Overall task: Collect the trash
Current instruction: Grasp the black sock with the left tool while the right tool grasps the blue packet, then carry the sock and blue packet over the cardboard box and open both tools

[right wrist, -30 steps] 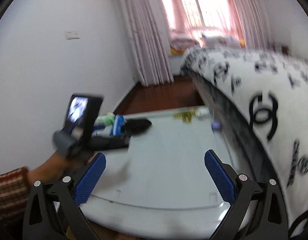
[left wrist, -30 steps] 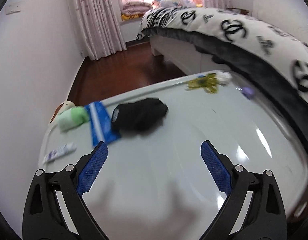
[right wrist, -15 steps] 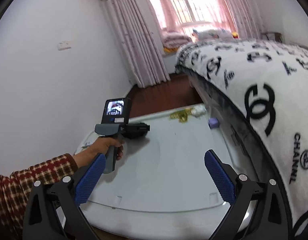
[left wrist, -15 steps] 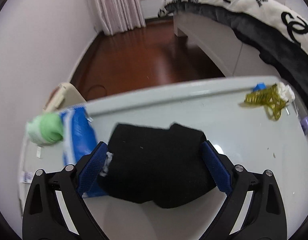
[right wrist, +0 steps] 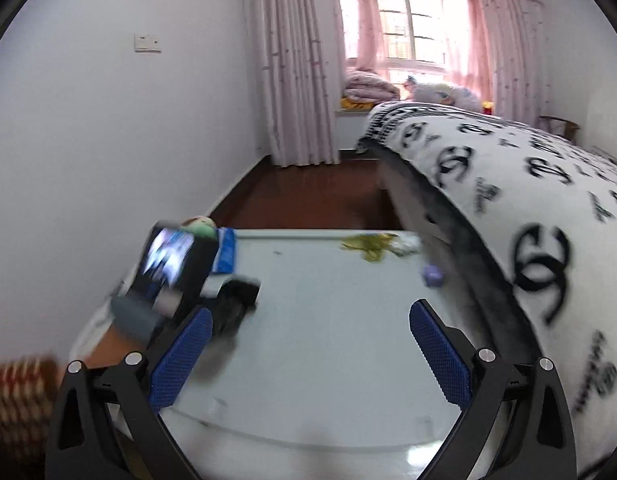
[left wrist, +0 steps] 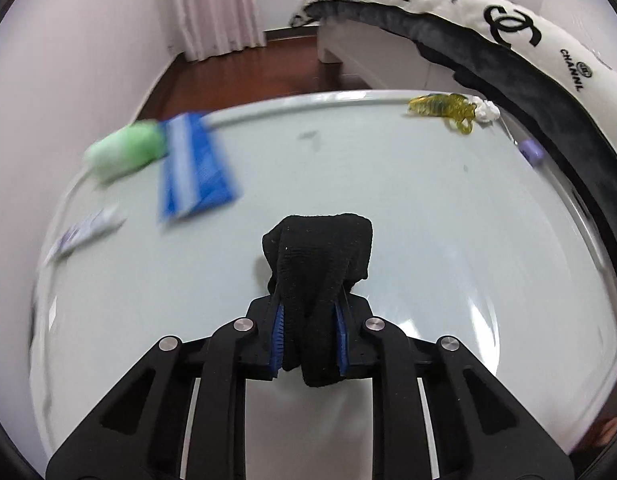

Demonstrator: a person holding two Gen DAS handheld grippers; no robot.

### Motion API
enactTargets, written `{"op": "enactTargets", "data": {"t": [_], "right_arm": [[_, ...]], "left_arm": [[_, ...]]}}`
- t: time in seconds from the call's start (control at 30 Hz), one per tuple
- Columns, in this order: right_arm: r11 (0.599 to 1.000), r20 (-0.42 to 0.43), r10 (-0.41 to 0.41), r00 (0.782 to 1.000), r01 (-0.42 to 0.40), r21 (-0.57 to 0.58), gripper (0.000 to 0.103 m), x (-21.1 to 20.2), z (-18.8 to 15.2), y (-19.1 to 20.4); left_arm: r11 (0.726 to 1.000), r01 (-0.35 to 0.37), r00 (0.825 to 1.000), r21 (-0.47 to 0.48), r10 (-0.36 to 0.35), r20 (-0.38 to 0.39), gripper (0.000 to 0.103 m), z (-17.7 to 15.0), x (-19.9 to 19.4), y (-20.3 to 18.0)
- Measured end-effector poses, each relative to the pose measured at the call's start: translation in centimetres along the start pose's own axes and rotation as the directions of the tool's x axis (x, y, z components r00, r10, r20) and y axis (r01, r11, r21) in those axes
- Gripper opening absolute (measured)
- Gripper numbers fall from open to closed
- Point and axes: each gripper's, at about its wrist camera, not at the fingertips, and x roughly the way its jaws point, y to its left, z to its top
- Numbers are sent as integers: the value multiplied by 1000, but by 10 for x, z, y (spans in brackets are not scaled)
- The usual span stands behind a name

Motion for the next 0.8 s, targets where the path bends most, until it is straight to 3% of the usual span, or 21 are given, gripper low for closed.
{"op": "enactTargets", "data": {"t": [0.1, 0.23, 0.3, 0.37, 0.53, 0.63, 0.7, 0.8], "right_arm": [[996, 9, 51, 999, -50, -75, 98, 36, 32, 22], [988, -68, 72, 995, -81, -135, 98, 125, 75, 51], [981, -143, 132, 981, -150, -124, 98, 178, 85, 70], [977, -198, 159, 967, -183, -106, 98, 222, 87, 89], [983, -341, 151, 928, -177, -46, 97, 312, 74, 136], [991, -384, 95, 918, -122, -47, 97, 346, 69, 151], [991, -404, 63, 912, -105, -82, 91, 360, 66, 159], [984, -443, 29, 896, -104, -146, 65, 374, 59, 169]], "left_arm": [[997, 0, 1000, -84, -1, -8, 18, -30, -35, 26], [991, -40, 998, -127, 46, 41, 19, -68, -80, 48], [991, -39, 997, -128, 47, 56, 19, -78, -91, 55], [993, -37, 997, -116, 46, 69, 19, -78, -92, 57], [991, -7, 996, -130, 19, 89, 19, -78, -100, 64], [990, 10, 995, -138, 4, 103, 19, -76, -104, 67], [990, 20, 994, -137, -6, 108, 19, -76, -107, 68], [990, 25, 993, -142, -9, 116, 20, -76, -110, 70]]}}
